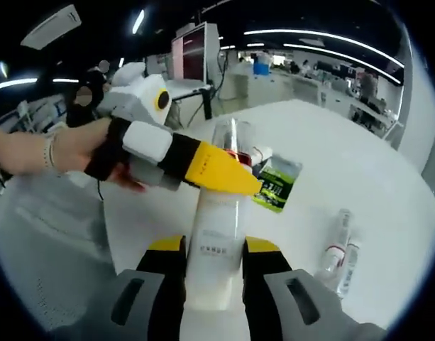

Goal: Arrange the skincare products in the storage area until every visible bottle or jar stands upright without overlapping.

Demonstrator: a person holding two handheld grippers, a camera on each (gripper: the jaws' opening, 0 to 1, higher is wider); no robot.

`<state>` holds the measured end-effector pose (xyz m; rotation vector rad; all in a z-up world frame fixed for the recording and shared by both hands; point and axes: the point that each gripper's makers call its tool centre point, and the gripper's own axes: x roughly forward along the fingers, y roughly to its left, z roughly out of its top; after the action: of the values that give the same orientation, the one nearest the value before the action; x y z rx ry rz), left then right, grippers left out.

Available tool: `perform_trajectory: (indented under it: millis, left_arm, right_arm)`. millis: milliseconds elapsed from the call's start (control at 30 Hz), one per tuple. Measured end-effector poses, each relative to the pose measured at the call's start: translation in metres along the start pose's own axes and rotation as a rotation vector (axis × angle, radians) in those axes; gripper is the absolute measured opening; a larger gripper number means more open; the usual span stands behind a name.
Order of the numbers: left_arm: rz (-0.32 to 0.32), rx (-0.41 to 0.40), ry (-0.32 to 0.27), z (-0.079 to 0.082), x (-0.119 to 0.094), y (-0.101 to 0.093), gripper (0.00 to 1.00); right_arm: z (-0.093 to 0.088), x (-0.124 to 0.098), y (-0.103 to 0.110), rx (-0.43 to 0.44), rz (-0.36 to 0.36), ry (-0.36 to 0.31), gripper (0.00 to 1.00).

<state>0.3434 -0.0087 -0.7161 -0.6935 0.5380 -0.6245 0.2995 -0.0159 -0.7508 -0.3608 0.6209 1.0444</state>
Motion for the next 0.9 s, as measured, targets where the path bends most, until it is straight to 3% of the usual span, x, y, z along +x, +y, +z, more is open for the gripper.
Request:
perform_trajectory:
  millis: [100,400,800,900]
  left_arm:
    - [-0.011,0.131,-0.005,0.002,0.002,-0.01,0.25]
    - [-0.019,0.227,0.011,-0.005,0.005,-0.016,0.24]
    - [-0.004,0.544,0.041,-0.014,0.011,-0.025,0.24]
    - [-0.006,0.563,0.045,-0.017,0.012,-0.025,0.24]
  right_arm:
    - [-0.002,0.0,-0.003,0.004,-0.003,-0.01,0.29]
    - [-0.011,0.001,-0.003,0.015,0.009,-0.012,0.28]
    - [-0.021,0.008,-0.006,-0.017,0.0,-0.015,0.28]
    - [-0.023,0.009,-0.008,-0.044,-0.008,-0.022,0.28]
